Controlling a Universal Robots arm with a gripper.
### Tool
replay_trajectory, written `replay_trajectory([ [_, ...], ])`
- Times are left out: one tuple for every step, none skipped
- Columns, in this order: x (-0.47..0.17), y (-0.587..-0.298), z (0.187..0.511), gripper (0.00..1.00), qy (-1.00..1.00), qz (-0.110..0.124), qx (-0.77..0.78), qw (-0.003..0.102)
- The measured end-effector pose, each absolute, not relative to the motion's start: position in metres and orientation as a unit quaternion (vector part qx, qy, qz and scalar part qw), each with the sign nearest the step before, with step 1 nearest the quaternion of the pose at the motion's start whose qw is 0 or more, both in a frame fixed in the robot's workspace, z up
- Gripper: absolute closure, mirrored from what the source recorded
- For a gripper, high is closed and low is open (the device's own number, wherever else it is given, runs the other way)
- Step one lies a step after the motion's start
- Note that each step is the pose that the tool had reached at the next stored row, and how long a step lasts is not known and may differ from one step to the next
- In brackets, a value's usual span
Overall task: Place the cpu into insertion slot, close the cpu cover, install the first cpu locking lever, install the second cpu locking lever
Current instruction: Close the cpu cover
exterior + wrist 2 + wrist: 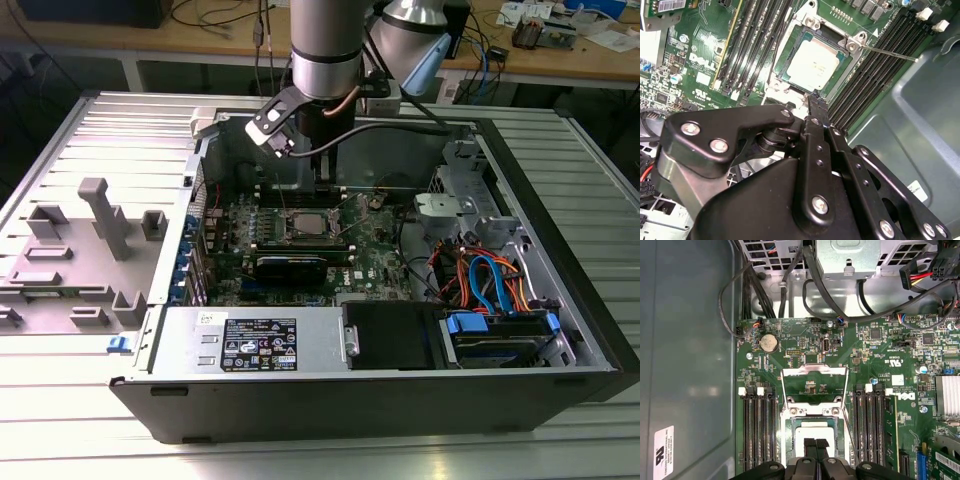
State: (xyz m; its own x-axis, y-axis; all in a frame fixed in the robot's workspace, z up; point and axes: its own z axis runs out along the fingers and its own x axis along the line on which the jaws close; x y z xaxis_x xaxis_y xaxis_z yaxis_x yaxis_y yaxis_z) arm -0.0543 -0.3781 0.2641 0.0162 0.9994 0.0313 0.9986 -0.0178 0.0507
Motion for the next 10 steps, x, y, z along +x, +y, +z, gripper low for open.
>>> replay_trajectory([
  [-0.0536,-0.3781,0.2641,0.89,0.701,0.029,0.713,0.007],
  [-0.0528,-0.3781,0.2641,0.89,0.701,0.029,0.713,0.007],
  [-0.0528,-0.3781,0.2641,0.89,0.701,0.029,0.713,0.007],
  [-0.0527,-0.3781,0.2641,0.89,0.701,0.029,0.713,0.007],
  [-0.052,-0.3781,0.2641,0.89,0.701,0.029,0.713,0.007],
  [-0.0515,-0.3781,0.2641,0.89,0.701,0.029,0.713,0.007],
  [-0.0512,-0.3781,0.2641,0.89,0.701,0.029,0.713,0.007],
  [-0.051,-0.3781,0.2641,0.89,0.701,0.029,0.713,0.007],
  [-0.051,-0.3781,0.2641,0.89,0.701,0.029,0.713,0.007],
  [-0.0509,-0.3781,0.2642,0.89,0.701,0.029,0.713,0.007],
])
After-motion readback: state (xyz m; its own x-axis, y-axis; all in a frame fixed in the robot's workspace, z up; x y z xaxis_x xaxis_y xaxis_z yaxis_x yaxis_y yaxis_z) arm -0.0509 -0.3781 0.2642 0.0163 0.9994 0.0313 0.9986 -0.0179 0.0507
